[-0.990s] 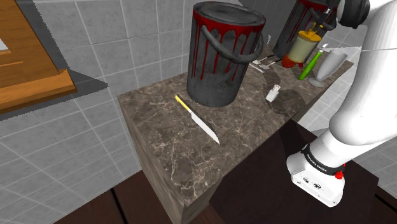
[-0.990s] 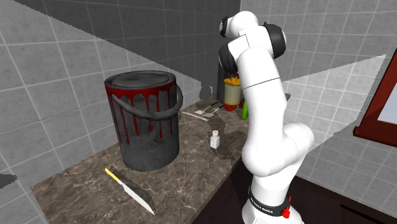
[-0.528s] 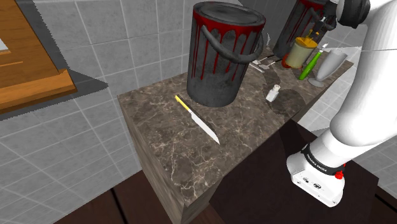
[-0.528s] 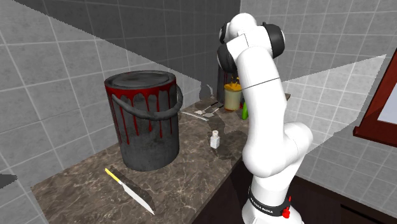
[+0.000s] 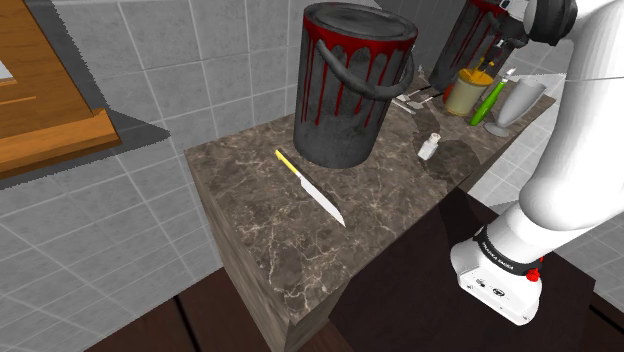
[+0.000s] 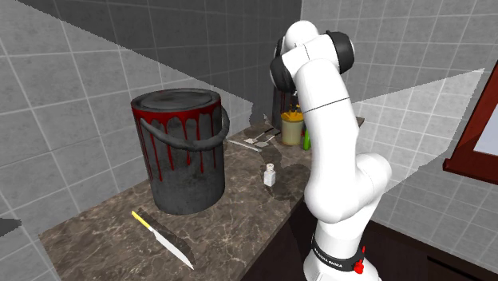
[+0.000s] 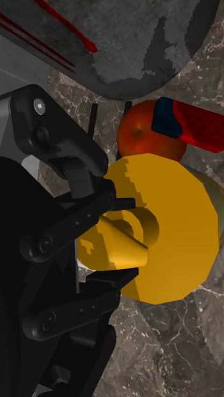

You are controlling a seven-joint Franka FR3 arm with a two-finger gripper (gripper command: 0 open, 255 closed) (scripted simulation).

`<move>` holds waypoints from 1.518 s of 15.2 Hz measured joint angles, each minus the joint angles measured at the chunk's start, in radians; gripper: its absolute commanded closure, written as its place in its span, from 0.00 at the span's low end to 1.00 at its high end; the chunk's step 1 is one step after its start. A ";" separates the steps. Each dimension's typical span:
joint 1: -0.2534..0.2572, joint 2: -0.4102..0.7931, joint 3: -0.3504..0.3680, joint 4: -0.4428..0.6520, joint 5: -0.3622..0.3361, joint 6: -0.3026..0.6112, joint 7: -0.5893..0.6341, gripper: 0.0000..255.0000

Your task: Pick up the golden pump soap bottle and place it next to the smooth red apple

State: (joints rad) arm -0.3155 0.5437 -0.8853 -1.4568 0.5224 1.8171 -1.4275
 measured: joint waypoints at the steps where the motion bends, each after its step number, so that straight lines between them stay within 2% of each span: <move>1: 0.005 0.001 0.001 -0.014 0.002 0.014 -0.001 1.00; 6: 0.009 0.019 0.013 -0.061 0.020 0.071 -0.017 1.00; 12: 0.008 0.021 0.014 -0.066 0.023 0.077 -0.020 1.00; 13: 0.007 0.021 0.014 -0.066 0.023 0.077 -0.020 0.00; 19: 0.007 0.021 0.014 -0.065 0.023 0.078 -0.020 0.00; 23: 0.000 -0.004 -0.002 0.002 -0.002 -0.003 0.001 0.00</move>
